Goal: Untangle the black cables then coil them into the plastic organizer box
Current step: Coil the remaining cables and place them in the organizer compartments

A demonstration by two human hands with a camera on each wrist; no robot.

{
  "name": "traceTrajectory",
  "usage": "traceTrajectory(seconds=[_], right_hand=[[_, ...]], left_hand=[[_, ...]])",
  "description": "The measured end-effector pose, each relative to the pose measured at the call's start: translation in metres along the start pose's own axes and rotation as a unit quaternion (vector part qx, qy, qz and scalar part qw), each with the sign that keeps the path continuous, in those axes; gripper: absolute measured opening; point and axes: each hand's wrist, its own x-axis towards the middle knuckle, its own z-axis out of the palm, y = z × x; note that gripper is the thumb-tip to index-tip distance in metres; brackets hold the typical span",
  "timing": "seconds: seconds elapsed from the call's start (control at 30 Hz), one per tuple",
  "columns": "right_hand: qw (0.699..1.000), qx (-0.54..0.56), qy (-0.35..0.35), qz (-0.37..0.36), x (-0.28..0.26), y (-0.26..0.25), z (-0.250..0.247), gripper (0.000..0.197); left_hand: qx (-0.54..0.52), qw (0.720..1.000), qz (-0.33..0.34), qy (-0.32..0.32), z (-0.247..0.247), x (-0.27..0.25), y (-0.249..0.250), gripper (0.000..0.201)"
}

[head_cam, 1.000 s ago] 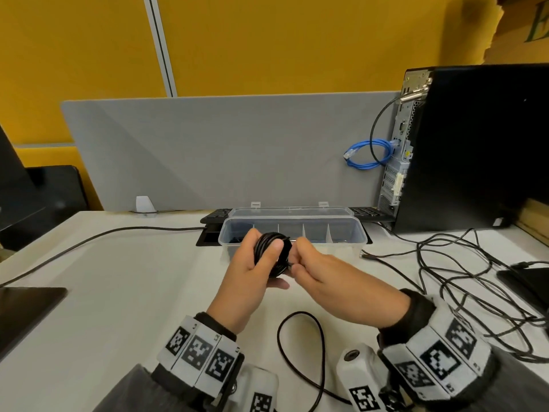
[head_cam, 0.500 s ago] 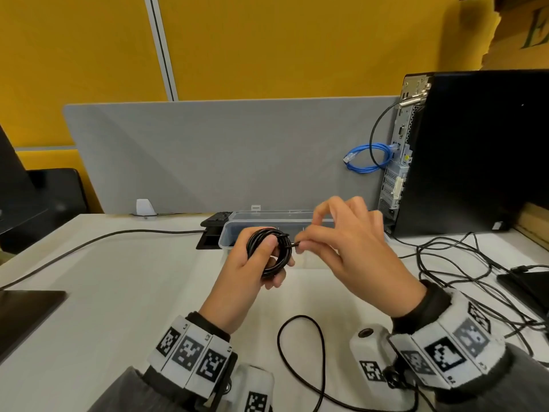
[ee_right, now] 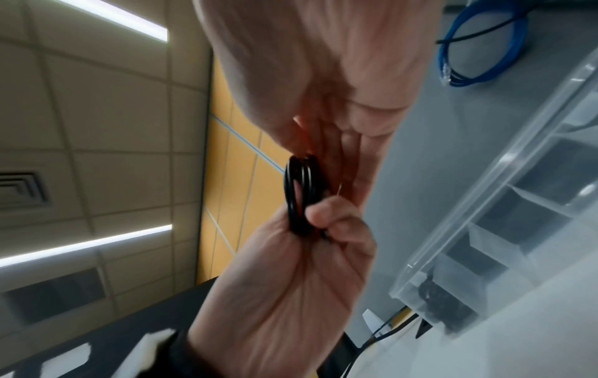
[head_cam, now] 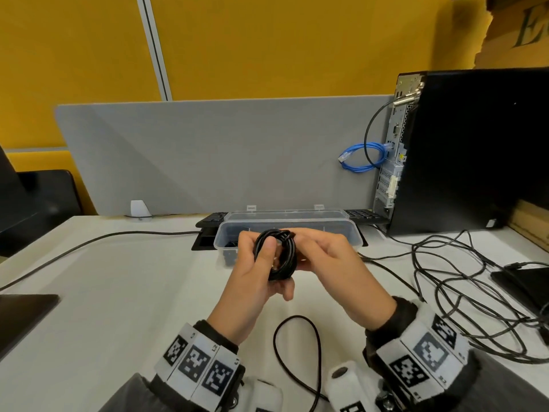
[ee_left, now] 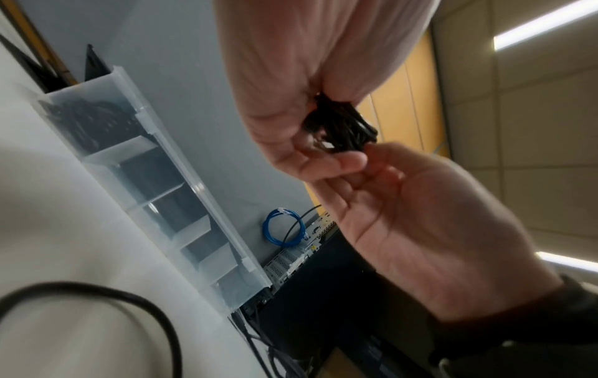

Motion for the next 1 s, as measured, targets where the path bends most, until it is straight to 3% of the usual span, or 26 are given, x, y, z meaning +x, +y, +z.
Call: traceTrajectory(seconds=[0.13,0.23,0.27,0.37,0.5,0.83,1.0], right_hand=[[0.998,-0.058,0.010,-0.026,-0.006,-0.005,0.009,0.018],[0.997,-0.063,0.035,-0.012,-0.002,0.003,0.003,0.014],[0.998,-0.054,0.034,-0.008,-0.001,0.005,0.002,0.011],[0.998,-0.058,0.014,-0.018,-0.001,0.005,0.002,0.010],[0.998,-0.061,-0.026,-0.015,-0.002,0.003,0.000,0.009],[0.979,-0.193,-0.058,-0.032,-0.002,-0.003,-0.012,0.009],[0.965,-0.244,-0.095,0.023,0.005,-0.013,-0.012,0.012]], left_hand=[[0.058,0.998,-0.003,0.040,0.001,0.000,-0.005,0.028],[-0.011,0.998,-0.052,-0.025,-0.009,0.000,0.005,0.031],[-0.032,0.996,-0.069,-0.052,-0.012,0.001,0.008,0.041],[0.031,0.992,-0.077,-0.093,-0.007,0.002,0.015,0.055],[0.121,0.987,-0.059,-0.085,0.000,0.005,0.015,0.047],[0.056,0.995,-0.026,-0.073,-0.001,0.014,0.007,0.043],[0.119,0.991,-0.024,-0.051,-0.004,0.019,0.007,0.027]])
